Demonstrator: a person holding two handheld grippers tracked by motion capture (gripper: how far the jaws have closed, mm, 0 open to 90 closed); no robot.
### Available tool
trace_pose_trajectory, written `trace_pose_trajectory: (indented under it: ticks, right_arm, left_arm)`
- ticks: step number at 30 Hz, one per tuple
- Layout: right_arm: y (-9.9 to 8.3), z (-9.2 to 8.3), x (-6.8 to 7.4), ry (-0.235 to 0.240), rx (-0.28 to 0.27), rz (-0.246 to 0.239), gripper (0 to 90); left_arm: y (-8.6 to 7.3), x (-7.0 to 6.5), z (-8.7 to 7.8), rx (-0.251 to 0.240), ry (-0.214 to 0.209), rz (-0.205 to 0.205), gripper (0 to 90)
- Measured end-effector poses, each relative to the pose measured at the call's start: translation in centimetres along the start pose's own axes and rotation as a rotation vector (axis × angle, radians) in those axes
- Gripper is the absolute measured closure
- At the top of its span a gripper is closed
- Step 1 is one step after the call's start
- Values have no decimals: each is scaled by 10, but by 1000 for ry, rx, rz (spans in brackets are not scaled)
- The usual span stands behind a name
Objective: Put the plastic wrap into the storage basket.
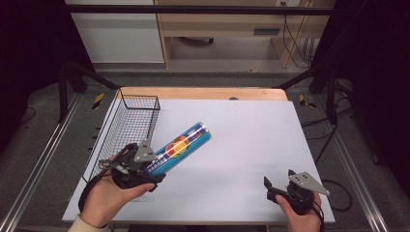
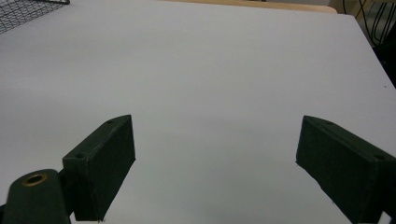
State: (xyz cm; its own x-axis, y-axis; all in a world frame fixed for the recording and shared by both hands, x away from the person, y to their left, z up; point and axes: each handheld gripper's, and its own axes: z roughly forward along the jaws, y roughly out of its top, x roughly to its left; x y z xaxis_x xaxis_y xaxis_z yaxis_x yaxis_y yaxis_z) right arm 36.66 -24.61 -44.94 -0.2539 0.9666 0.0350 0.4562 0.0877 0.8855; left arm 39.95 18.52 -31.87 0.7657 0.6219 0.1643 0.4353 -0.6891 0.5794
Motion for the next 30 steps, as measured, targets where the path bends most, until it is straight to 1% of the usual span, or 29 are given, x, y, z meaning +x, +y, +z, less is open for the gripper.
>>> trace_pose_trajectory:
  ticks: [5,9,17,20,24,25,26,27,28,30]
  right_arm:
    - [0,0,-1,-8,3,-2,119]
    - [0,0,-1,-10,6,4,120]
    - [-1,1,-1,-21,8,-5,120]
    - [-1,1,-1,-23,9,-2,119]
    - [-1,1,-2,-22,9,2,120]
    - [-1,1,-2,-23,8,2,120]
    - [-1,1,-1,-23,8,3,120]
    - [-1,1,-2,-24,10,0,121]
    - [-1,1,-2,-24,10,1,121]
    - [-1,1,-2,-24,10,0,121]
  left_arm:
    - [-10,8,-7,-1,24,-27,321]
    - [-18,14,-10,3,32,-48,322]
    - [-29,26,-16,-1,52,-85,322]
    - [-32,29,-17,0,63,-96,322]
    - [-35,30,-17,3,63,-103,322]
    - [-36,30,-17,5,64,-103,322]
    - [-36,31,-17,-1,70,-94,321]
    - [-36,30,-18,7,64,-105,321]
    - [-37,31,-18,4,62,-110,322]
    - [-38,32,-19,3,69,-111,322]
